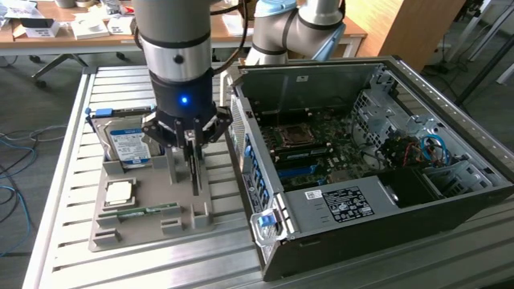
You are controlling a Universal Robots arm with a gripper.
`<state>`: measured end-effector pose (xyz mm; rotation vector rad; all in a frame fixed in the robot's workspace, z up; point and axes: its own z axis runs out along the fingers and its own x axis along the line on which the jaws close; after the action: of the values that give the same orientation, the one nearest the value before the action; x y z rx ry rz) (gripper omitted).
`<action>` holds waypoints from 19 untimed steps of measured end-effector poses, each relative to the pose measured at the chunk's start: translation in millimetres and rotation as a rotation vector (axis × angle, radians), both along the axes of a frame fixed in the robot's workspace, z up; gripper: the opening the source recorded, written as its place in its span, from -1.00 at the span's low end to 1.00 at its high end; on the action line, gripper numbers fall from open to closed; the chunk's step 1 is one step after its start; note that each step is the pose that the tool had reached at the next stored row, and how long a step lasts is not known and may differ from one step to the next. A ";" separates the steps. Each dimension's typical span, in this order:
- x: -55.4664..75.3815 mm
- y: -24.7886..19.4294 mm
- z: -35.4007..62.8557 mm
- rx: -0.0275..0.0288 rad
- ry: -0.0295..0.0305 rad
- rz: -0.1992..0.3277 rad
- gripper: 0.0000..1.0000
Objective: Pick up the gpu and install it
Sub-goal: 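Pick up the gpu and move the gpu toward the slot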
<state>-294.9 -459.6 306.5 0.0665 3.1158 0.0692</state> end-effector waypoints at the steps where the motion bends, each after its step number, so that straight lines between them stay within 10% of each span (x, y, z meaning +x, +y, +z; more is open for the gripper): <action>1: 0.0 0.0 4.9 0.0000 0.0000 0.000 -0.47; 19: 0.0 0.0 84.4 0.0000 0.0000 0.000 -0.47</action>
<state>-294.9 -459.6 390.9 0.0665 3.1157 0.0692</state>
